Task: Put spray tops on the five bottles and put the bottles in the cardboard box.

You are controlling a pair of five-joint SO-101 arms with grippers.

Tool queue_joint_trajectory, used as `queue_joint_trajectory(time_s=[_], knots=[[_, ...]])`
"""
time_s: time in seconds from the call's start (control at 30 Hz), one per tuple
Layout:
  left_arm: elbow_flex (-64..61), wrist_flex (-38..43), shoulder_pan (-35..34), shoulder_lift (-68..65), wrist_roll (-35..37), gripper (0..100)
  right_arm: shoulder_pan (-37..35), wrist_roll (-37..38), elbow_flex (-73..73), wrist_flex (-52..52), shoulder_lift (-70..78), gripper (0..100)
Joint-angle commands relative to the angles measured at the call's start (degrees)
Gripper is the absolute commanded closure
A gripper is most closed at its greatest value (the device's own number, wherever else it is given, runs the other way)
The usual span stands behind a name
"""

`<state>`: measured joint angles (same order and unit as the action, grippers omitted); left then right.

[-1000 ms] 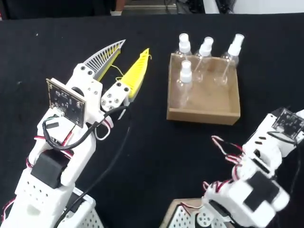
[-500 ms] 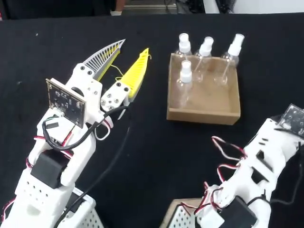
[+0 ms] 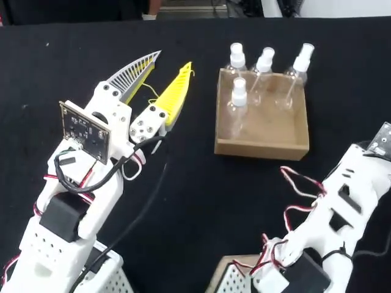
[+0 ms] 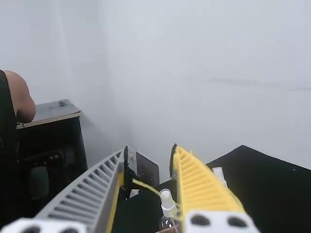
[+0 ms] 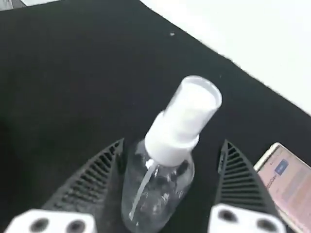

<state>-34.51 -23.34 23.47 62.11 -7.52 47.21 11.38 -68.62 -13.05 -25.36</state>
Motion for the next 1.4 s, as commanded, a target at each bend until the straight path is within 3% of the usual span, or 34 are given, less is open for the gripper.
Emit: queue_joint_trajectory(time_s=[0.0,0.2,0.53,0.73,1.07,1.37], knots=[[0.75,1.14,-0.31,0.7,-0.53,84,0.35,0.62,7.6,-0.18,4.44,74.3],[0.75,1.14,-0.31,0.7,-0.53,84,0.53,0.62,14.02,-0.18,15.43,74.3],[0.75,1.14,-0.31,0.7,-0.53,84,0.35,0.62,13.93,0.18,16.84,74.8],[0.75,1.14,-0.31,0.7,-0.53,84,0.62,0.7,12.35,0.09,16.92,99.3],[0.75,1.14,-0.31,0.7,-0.53,84,3.96,0.0,10.42,0.53,10.51,98.8],[0.75,1.14,-0.31,0.7,-0.53,84,2.9,0.0,9.27,7.21,5.49,98.8]])
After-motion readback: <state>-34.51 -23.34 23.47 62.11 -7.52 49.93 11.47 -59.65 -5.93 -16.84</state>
